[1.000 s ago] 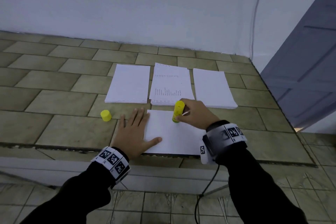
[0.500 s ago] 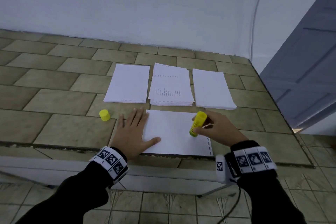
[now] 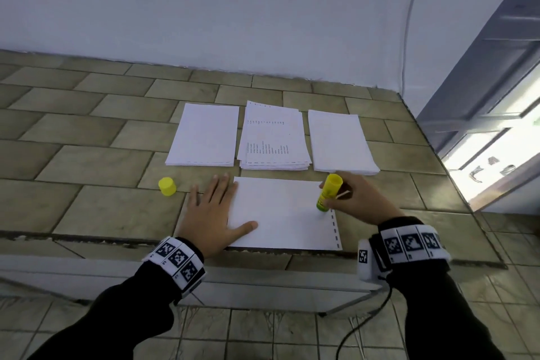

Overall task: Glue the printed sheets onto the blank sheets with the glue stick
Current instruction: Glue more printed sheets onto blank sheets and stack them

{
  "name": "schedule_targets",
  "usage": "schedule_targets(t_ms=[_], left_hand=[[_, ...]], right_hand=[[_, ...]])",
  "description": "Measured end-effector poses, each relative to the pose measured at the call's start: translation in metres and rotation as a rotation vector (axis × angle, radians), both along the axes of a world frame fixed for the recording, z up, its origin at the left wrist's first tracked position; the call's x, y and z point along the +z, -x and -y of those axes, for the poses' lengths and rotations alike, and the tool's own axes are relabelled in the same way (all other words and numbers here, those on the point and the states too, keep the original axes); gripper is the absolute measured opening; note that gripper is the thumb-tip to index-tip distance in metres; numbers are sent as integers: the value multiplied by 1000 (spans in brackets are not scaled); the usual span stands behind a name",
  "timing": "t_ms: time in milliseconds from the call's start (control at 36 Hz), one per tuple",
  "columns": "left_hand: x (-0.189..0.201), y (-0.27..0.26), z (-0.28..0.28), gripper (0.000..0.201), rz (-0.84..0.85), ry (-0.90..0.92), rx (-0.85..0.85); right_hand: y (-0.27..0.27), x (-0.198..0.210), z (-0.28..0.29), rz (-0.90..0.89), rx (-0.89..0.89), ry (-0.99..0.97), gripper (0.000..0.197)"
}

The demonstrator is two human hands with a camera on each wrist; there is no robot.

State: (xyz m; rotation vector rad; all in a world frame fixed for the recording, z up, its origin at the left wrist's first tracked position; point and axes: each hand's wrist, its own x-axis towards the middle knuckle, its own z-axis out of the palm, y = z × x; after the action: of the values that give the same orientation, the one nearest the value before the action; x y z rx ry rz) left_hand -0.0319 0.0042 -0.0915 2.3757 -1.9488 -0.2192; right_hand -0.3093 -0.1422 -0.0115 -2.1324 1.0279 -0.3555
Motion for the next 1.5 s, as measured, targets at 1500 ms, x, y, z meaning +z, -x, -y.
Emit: schedule_targets(t_ms=[1500], left_hand=[[-1, -2, -4, 111, 12, 4, -34]], right_hand=[[20, -5, 22, -471, -619, -90, 38]])
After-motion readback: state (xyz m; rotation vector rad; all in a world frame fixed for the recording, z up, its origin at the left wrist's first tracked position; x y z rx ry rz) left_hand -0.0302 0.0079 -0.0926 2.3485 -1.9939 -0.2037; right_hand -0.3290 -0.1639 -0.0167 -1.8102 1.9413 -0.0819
